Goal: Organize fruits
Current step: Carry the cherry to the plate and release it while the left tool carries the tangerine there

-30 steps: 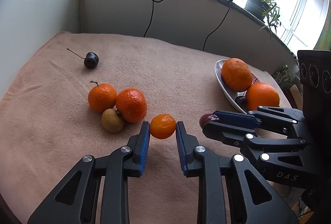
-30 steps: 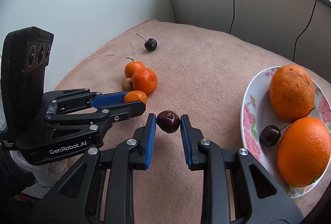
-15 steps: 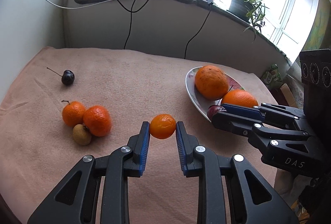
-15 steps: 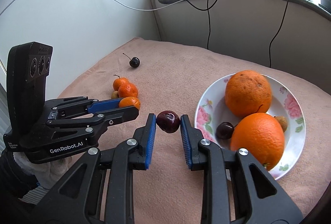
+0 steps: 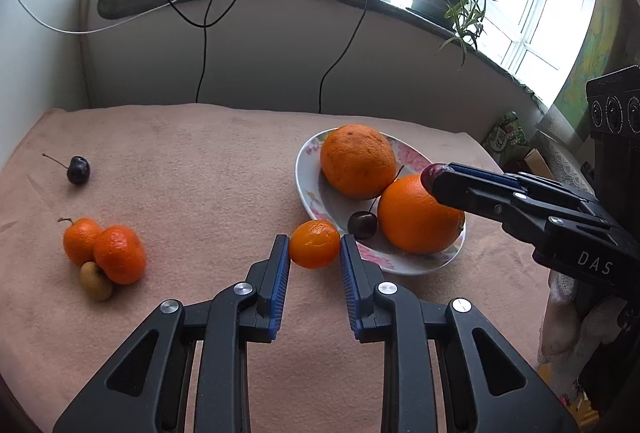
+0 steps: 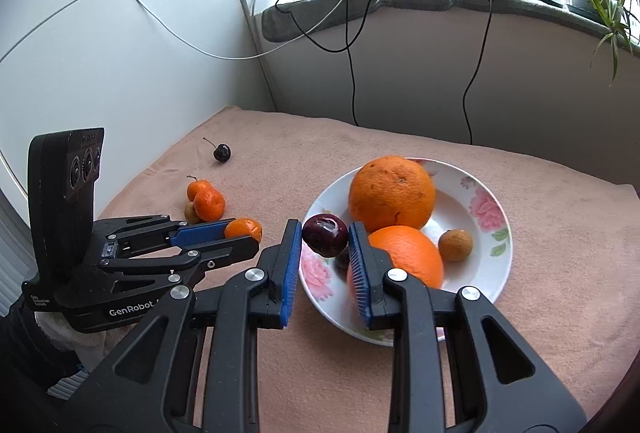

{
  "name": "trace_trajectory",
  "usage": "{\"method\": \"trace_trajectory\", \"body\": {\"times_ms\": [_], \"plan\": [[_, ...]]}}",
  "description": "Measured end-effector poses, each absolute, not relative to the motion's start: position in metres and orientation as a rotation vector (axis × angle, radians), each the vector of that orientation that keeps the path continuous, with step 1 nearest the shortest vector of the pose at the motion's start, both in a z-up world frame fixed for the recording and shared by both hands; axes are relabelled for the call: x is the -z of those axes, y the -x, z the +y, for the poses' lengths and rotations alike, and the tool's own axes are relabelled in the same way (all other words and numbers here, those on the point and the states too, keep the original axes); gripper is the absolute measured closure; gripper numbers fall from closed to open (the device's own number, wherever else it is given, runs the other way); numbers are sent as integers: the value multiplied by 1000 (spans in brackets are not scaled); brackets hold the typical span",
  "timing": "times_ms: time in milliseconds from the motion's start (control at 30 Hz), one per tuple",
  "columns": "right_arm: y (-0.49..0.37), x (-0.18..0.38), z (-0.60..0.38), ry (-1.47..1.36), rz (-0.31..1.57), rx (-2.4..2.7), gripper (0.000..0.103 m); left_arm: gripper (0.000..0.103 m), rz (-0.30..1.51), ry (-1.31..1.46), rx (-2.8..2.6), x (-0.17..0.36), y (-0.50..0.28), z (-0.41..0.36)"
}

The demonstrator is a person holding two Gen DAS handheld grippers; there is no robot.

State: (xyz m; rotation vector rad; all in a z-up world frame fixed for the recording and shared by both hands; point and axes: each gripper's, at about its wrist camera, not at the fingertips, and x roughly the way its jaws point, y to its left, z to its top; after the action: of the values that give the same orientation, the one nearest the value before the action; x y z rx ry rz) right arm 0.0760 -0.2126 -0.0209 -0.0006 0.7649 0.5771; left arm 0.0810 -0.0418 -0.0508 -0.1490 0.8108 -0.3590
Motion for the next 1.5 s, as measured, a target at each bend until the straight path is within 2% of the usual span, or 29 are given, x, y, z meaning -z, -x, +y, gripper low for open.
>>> {"method": "trace_trajectory", "body": {"times_ms": [567, 1500], "plan": [[-110, 37, -275, -44, 796, -432, 78, 79, 831, 121, 381, 56, -99, -70], [-128, 66, -288, -80, 881, -407, 78, 79, 858, 103, 402, 62, -108, -78]]}}
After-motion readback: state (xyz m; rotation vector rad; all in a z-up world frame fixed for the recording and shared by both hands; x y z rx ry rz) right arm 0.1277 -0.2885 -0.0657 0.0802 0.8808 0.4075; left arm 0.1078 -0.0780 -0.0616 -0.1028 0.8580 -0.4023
